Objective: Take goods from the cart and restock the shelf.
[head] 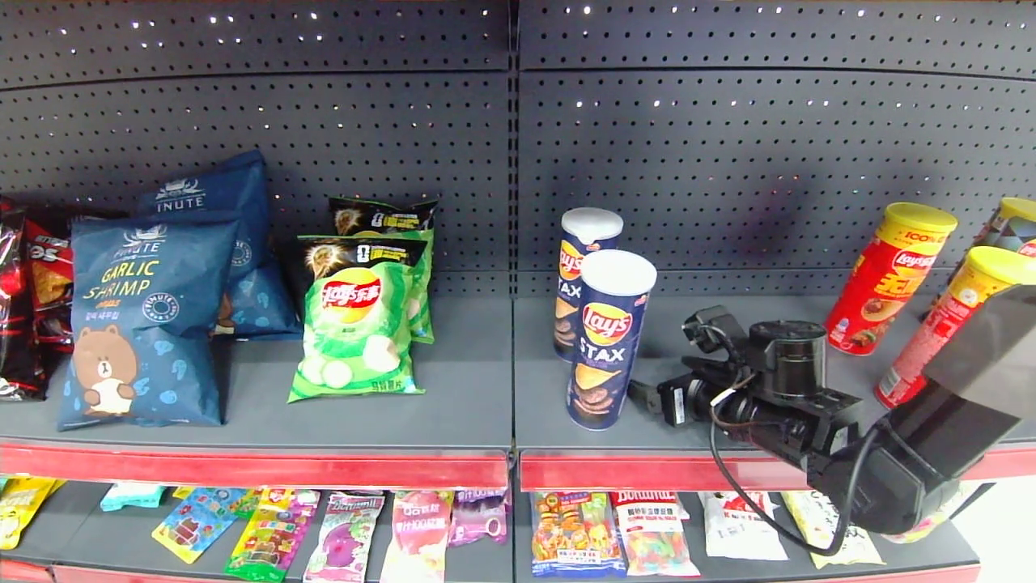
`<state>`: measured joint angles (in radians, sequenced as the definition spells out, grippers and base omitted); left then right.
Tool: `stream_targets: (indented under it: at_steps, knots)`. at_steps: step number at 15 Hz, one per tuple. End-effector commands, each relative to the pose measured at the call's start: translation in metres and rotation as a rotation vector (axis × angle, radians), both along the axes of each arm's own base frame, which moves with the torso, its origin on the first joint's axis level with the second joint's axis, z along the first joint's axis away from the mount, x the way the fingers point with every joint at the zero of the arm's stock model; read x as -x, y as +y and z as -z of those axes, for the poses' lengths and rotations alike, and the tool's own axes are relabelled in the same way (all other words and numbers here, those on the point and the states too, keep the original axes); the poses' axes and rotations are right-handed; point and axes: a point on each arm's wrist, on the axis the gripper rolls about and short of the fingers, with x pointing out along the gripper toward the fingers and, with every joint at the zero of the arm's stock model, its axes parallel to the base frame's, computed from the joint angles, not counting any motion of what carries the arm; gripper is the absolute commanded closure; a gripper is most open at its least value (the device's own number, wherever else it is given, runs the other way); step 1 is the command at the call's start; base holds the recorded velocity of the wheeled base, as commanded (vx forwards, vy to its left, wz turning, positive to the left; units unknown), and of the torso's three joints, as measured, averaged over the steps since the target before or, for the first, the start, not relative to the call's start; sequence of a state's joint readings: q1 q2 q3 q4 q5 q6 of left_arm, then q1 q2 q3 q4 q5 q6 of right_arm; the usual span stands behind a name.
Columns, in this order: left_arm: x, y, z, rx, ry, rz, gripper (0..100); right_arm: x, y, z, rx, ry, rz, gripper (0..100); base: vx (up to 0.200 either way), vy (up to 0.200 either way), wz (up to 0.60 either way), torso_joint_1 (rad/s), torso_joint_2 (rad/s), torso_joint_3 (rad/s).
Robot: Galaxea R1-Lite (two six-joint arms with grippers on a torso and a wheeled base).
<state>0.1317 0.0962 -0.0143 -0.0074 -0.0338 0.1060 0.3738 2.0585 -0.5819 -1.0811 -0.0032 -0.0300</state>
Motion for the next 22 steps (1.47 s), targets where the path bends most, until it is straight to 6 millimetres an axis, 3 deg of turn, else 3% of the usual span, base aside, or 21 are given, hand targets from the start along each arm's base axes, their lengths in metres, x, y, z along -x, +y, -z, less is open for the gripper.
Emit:
stream_targets:
  at_steps: [1,7,16,22]
  knots:
    - [0.0,0.0,0.0,0.0,0.001,0.0,0,0.009,-0.008,-0.004,0.001,0.006,0.005,0,0.0,0.0,0.0,0.0,0.0,0.0]
    - [0.0,0.0,0.0,0.0,0.001,0.0,0,0.038,-0.007,-0.021,-0.02,-0.006,-0.062,0,0.0,0.0,0.0,0.0,0.0,0.0]
    - [0.0,0.0,0.0,0.0,0.001,0.0,0,0.088,0.028,-0.057,-0.078,-0.11,-0.257,0,0.0,0.0,0.0,0.0,0.0,0.0]
    - [0.0,0.0,0.0,0.0,-0.001,0.0,0,0.076,0.039,-0.074,-0.101,-0.186,-0.217,0,0.0,0.0,0.0,0.0,0.0,0.0]
